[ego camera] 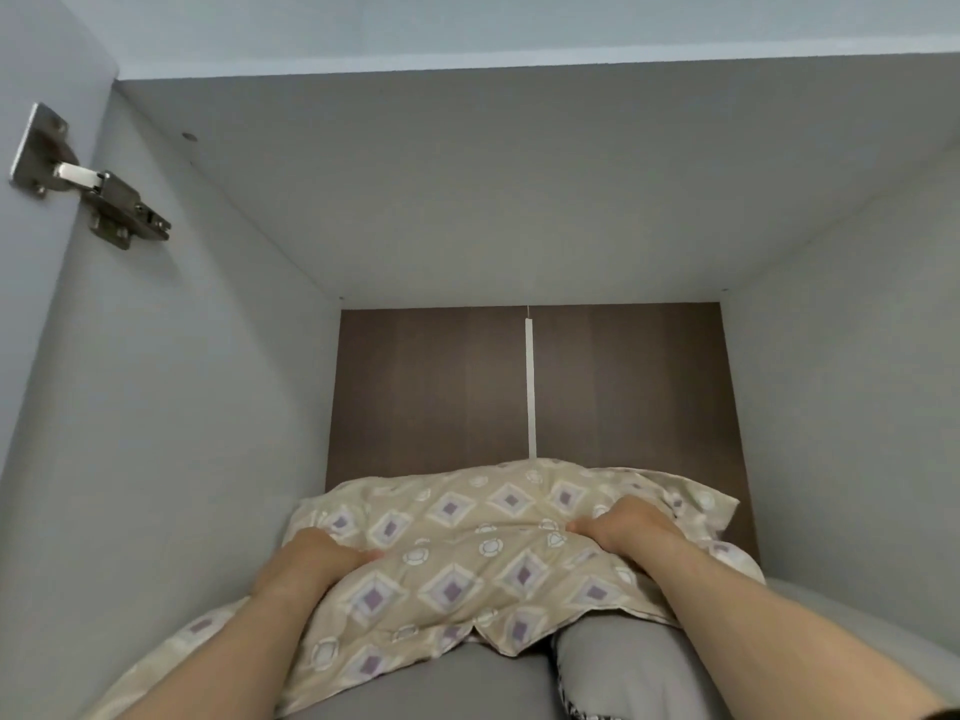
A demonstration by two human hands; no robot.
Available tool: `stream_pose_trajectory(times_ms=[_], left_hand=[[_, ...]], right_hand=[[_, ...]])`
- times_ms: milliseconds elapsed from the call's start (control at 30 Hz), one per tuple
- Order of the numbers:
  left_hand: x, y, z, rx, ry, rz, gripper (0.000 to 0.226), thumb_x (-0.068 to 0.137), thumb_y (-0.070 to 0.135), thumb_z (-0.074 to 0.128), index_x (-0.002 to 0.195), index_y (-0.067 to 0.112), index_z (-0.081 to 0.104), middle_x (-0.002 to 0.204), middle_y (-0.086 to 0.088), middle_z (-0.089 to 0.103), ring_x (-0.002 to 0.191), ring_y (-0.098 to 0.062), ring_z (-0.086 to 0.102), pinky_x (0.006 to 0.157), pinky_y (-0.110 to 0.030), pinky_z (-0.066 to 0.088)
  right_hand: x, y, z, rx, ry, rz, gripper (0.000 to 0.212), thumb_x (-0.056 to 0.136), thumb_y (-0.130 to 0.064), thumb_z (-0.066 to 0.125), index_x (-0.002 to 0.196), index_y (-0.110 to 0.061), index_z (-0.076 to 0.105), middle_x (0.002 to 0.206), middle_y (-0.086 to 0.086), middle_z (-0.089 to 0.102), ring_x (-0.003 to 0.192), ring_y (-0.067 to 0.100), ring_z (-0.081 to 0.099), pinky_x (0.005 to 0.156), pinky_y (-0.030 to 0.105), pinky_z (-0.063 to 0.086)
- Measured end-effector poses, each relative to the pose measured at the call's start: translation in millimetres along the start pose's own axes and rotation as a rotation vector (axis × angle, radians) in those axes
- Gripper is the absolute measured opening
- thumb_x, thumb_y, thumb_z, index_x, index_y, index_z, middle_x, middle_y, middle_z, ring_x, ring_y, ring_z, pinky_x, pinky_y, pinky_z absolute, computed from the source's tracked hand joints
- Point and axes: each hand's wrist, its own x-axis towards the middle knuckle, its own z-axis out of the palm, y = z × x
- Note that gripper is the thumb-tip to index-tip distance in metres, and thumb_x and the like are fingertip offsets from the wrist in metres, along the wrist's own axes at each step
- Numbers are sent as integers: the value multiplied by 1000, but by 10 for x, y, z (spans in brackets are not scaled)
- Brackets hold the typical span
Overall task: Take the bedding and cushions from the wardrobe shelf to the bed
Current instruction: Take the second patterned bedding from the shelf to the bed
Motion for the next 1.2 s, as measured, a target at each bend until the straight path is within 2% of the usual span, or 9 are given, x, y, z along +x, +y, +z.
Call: stream_pose_trajectory(times_ms=[100,200,267,400,500,700,867,1000,1200], left_hand=[[14,-3,91,0,126,71,63,46,78,62,84,27,60,97,2,67,79,-19,59,71,-31,47],[40,1,96,-51,234,187,47,54,66,62,80,27,64,79,5,66,69,-17,59,66,-30,50],[44,24,49,-102,310,241,43,61,60,63,84,25,62,82,2,66,73,-22,60,65,-31,48],[-47,110,-139,-213,495,329,55,68,59,66,106,19,58,102,-10,68,90,-36,62,65,-33,39],[-256,244,-304,-296,551,408,54,67,59,67,105,21,61,104,-12,69,90,-38,63,66,-34,40],[-1090,436,-650,-352,595,491,47,65,64,66,88,25,52,93,-7,67,84,-35,61,64,-34,40],[-1916,339,-632,-409,568,508,47,64,64,66,85,25,53,82,2,60,79,-31,59,65,-36,44],[-2643,180,-541,-465,535,495,44,61,66,65,80,28,52,73,12,55,69,-21,53,59,-33,40],[-3694,-299,-601,-453,532,426,41,62,63,68,83,31,53,73,17,53,70,-17,51,62,-33,40]], right_hand=[[-21,54,52,30,82,-45,56,59,-72,66,80,-20,61,88,1,67,81,22,61,74,33,50],[-86,43,47,20,239,-94,48,62,-69,66,71,-24,52,78,-2,63,74,20,58,69,33,50],[-166,8,-56,31,334,-132,51,61,-69,65,77,-23,51,84,0,65,77,22,59,67,33,49],[-407,-59,-423,48,459,-190,69,63,-71,63,103,-16,50,95,3,62,94,29,59,74,40,51],[-641,-3,-743,66,504,-212,71,63,-72,62,104,-14,50,94,3,64,93,30,59,75,41,52],[-1305,450,-1242,164,544,-187,65,62,-71,63,95,-17,50,80,-3,60,80,24,58,67,38,51],[-1997,983,-1477,156,583,-204,54,63,-72,62,82,-23,47,78,-5,57,79,25,57,63,37,46],[-2554,1461,-1591,159,597,-221,60,59,-78,56,83,-24,48,76,-5,55,78,27,57,65,39,49],[-3495,1899,-1601,237,513,-235,55,61,-74,60,82,-24,54,77,-3,61,77,28,59,69,42,51]])
